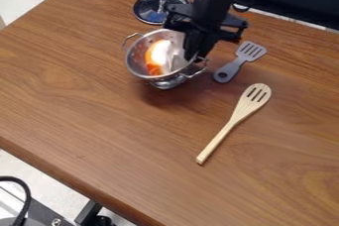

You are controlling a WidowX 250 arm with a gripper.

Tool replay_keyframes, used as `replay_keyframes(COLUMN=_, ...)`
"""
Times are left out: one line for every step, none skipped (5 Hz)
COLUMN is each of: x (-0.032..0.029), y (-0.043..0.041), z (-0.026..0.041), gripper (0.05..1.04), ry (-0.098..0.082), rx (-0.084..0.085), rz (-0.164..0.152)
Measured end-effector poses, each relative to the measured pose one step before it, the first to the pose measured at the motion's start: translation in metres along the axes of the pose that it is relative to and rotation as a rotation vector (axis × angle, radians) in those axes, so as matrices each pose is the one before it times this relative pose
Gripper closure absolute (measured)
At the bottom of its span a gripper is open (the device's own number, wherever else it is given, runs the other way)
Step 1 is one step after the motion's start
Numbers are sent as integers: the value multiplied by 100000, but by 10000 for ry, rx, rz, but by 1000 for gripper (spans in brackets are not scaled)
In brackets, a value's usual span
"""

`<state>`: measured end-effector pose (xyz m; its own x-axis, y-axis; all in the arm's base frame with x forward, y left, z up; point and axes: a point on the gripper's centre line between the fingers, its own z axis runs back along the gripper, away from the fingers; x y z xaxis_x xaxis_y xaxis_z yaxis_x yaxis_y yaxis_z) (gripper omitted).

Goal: Moved down the silver pot into the left side of wooden spoon

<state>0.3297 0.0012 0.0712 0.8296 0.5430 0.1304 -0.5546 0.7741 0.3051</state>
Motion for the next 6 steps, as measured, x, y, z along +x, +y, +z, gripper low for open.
replay_keyframes(x=-561, y=419, z=-340, gripper=1022, ry=205, rx=216, rz=-252)
replay_keyframes(x=-1677, y=1619, z=805, gripper=1022, ry=39, rx=-285, rz=-481)
replay_keyframes(x=-1960, y=1516, z=-226, gripper=1022, ry=-102, rx=-243, rz=-314)
replay_keyframes(x=-1433, y=1001, z=54, gripper=1022, ry=-670, rx=6, rz=-190)
replay_keyframes(x=-233, y=56, z=-383, gripper=1022, ry=-291, rx=174, rz=-134)
replay_keyframes(x=167, y=-134, z=-611, gripper=1022, ry=-303, rx=-84, rz=-92)
